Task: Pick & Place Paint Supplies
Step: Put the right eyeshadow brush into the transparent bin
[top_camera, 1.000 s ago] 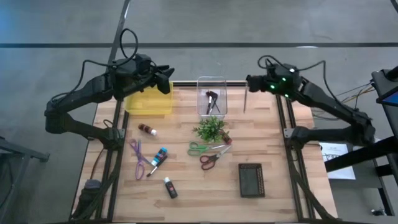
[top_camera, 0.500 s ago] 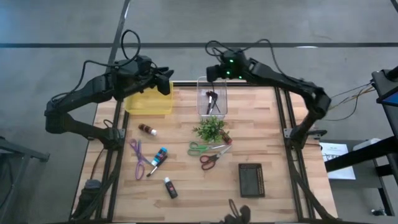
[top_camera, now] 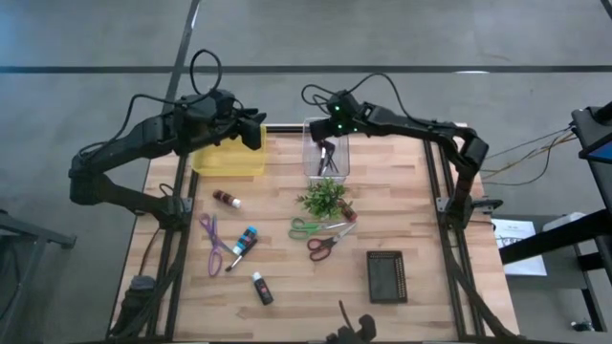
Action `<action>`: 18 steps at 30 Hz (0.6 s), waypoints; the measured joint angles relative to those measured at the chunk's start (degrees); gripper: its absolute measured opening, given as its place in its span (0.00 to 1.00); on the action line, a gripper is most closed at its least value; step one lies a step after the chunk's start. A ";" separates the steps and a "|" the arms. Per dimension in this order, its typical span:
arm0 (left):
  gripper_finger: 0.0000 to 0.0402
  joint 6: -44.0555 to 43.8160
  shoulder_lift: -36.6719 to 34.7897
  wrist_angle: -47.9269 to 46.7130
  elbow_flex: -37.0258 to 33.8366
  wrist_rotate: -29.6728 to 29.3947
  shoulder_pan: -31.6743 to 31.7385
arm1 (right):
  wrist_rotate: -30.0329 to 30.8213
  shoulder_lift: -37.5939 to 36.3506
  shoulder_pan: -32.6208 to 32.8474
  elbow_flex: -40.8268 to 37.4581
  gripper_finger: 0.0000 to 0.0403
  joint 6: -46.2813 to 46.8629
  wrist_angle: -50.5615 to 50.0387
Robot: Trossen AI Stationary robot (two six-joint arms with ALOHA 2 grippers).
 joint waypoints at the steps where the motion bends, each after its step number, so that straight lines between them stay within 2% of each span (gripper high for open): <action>1: 0.39 0.00 0.00 0.00 0.00 0.00 0.00 | 0.01 -0.11 -0.02 -0.49 0.03 0.03 -0.22; 15: 0.39 0.09 0.00 0.00 0.00 0.02 -0.02 | -0.22 -0.49 -0.08 -1.33 0.03 0.30 -0.54; 18: 0.39 0.11 0.00 0.00 0.00 0.27 -0.02 | -0.46 -0.51 -0.10 -1.33 0.07 -0.08 -0.53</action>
